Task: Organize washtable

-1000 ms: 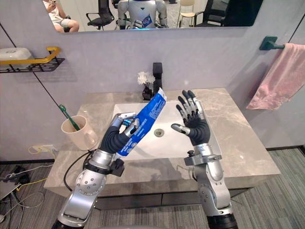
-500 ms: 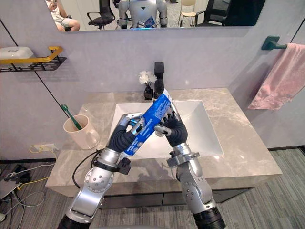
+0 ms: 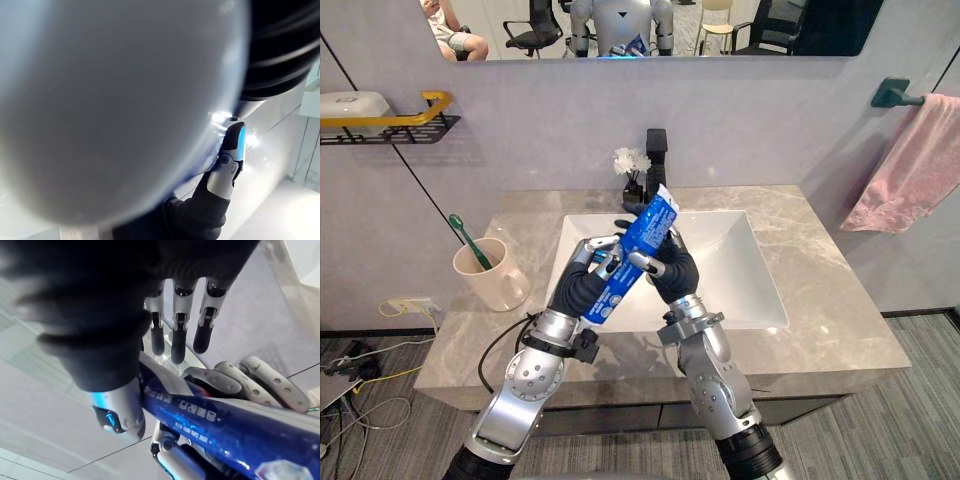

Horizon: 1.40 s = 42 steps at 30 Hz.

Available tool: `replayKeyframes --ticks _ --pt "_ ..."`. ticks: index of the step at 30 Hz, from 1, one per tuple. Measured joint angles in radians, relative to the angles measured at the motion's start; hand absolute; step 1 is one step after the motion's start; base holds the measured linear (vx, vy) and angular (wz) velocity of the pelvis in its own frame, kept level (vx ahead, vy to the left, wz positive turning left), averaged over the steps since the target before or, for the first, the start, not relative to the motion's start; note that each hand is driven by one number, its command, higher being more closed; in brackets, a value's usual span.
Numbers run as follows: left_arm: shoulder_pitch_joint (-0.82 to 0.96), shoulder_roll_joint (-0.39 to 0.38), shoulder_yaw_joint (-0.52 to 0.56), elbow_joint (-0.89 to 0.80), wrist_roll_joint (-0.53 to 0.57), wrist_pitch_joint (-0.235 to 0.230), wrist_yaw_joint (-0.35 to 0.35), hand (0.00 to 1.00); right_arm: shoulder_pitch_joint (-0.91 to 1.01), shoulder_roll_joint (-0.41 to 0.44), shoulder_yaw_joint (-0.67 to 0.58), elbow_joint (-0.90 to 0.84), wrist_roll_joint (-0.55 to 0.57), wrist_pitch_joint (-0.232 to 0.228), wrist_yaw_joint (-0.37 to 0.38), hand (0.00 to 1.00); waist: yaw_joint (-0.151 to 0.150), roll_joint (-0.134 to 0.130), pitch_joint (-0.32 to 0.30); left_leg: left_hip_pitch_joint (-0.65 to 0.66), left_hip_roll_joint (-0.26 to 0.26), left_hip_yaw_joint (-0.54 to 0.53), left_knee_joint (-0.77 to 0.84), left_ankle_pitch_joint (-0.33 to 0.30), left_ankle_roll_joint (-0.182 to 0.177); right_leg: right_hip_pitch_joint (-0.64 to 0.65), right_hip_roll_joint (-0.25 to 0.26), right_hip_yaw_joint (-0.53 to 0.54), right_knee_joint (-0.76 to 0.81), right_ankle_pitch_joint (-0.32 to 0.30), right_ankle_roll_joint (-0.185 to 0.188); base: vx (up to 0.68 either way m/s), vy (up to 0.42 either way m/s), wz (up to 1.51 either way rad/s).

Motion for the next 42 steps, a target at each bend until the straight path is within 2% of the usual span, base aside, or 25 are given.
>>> replayKeyframes --ticks 14,15,28,35,37,42 --pt "0.001 -0.033 0.005 0.060 -0.011 -0.029 0.000 1.00 -0.008 0.000 -0.004 0.027 -0.005 0.004 -0.024 1.00 0.004 -0.014 0.000 -0.008 0.001 -0.003 -0.001 0.012 0.000 -0.013 0.000 0.001 0.012 0.000 -0.001 0.00 0.000 0.00" --pt "0.002 -0.033 0.005 0.060 -0.011 -0.033 0.000 0.00 -0.008 0.000 -0.004 0.027 -0.005 0.004 -0.024 1.00 0.004 -0.014 0.000 -0.008 0.001 -0.003 -0.001 0.013 0.000 -0.013 0.000 0.001 0.012 0.000 -0.001 0.00 0.000 0.00" --pt "0.022 -0.029 0.026 0.039 -0.009 -0.047 -0.003 0.00 -0.025 0.002 -0.013 0.027 -0.024 0.005 -0.016 1.00 0.004 -0.013 0.000 -0.016 0.000 -0.017 -0.001 0.016 0.000 -0.012 0.000 -0.013 0.009 0.000 -0.001 0.00 0.000 0.02" --pt "0.057 -0.022 0.058 -0.035 0.008 -0.045 -0.008 0.00 -0.045 0.046 -0.016 0.026 -0.047 0.005 0.012 1.00 0.004 -0.013 0.000 -0.020 0.000 -0.027 -0.001 0.019 0.000 -0.009 0.001 -0.025 0.008 0.000 -0.001 0.00 -0.002 0.04" --pt "0.076 -0.023 0.086 -0.063 0.010 -0.042 -0.007 0.00 -0.049 0.059 -0.018 0.024 -0.052 0.003 0.015 1.00 0.006 -0.013 0.000 -0.021 0.000 -0.028 -0.001 0.019 0.000 -0.009 0.000 -0.027 0.008 0.000 -0.001 0.00 0.000 0.00" --pt "0.116 -0.033 0.288 -0.174 -0.024 -0.043 0.051 0.00 -0.037 0.060 -0.099 0.023 -0.052 0.000 0.007 1.00 0.008 -0.012 0.001 -0.024 -0.001 -0.033 -0.001 0.018 0.000 -0.008 -0.001 -0.032 0.006 0.000 -0.001 0.00 0.001 0.02"
